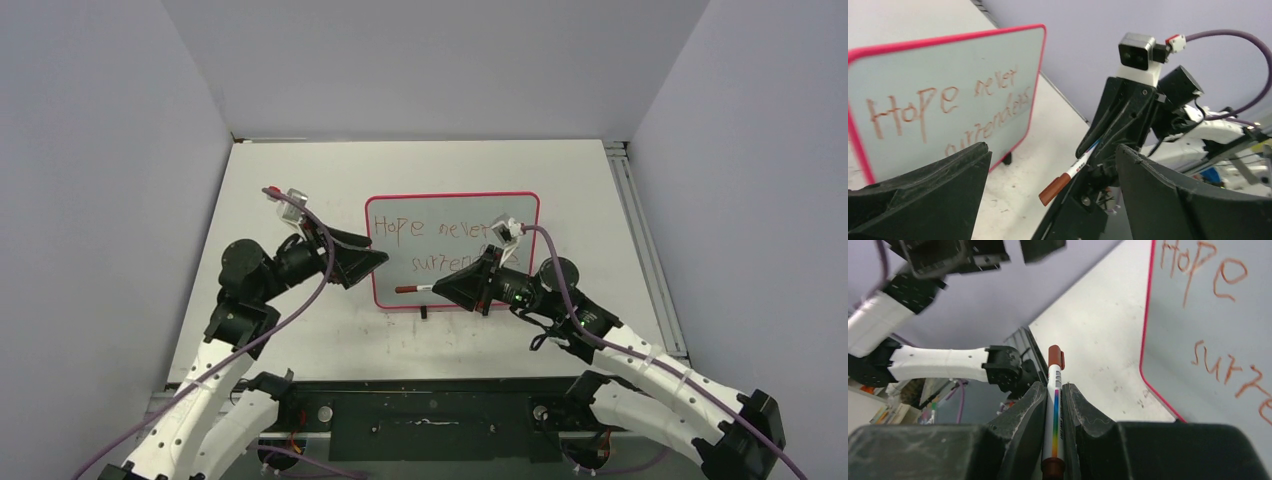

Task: Write a sentence on the whiteboard
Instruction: Close the whiteboard marker at the center of the board, then place the whiteboard marker at the center of the board.

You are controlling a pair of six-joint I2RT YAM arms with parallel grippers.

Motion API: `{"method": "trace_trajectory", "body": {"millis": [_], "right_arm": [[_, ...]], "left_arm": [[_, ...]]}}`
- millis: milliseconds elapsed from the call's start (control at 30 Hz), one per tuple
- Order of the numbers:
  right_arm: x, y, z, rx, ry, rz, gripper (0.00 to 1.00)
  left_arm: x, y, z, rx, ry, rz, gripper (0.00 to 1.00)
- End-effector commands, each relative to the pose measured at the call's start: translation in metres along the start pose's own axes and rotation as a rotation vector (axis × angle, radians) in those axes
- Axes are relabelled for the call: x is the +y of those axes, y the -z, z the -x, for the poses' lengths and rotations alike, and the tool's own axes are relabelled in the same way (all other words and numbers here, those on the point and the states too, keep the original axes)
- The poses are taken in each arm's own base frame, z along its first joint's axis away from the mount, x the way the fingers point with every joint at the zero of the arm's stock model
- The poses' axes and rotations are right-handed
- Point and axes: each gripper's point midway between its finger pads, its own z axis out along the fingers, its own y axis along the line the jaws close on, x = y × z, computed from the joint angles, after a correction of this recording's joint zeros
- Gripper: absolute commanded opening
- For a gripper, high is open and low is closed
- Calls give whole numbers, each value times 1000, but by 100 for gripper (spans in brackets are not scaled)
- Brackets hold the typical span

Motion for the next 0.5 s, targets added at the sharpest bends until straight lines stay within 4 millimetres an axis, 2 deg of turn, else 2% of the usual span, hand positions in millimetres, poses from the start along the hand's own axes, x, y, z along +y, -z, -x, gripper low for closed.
{"method": "trace_trajectory", "body": {"millis": [0, 133, 267, 367, 467], "right_arm": [[-28, 11, -22, 72, 30, -186, 7], [-46, 15, -57, 133, -2, -279, 7], [-62, 17, -95, 212, -34, -352, 8], [-73, 18, -121, 271, -36, -403, 7], [-88, 20, -137, 299, -47, -466, 7]], "left_arm": [[24, 17, 19, 18, -161, 187, 95], [74, 42, 43, -27, -291, 508, 97], [108, 71, 60, -86, -399, 742, 97], [128, 86, 60, -124, -441, 839, 97], [140, 93, 54, -134, -449, 878, 97]]}}
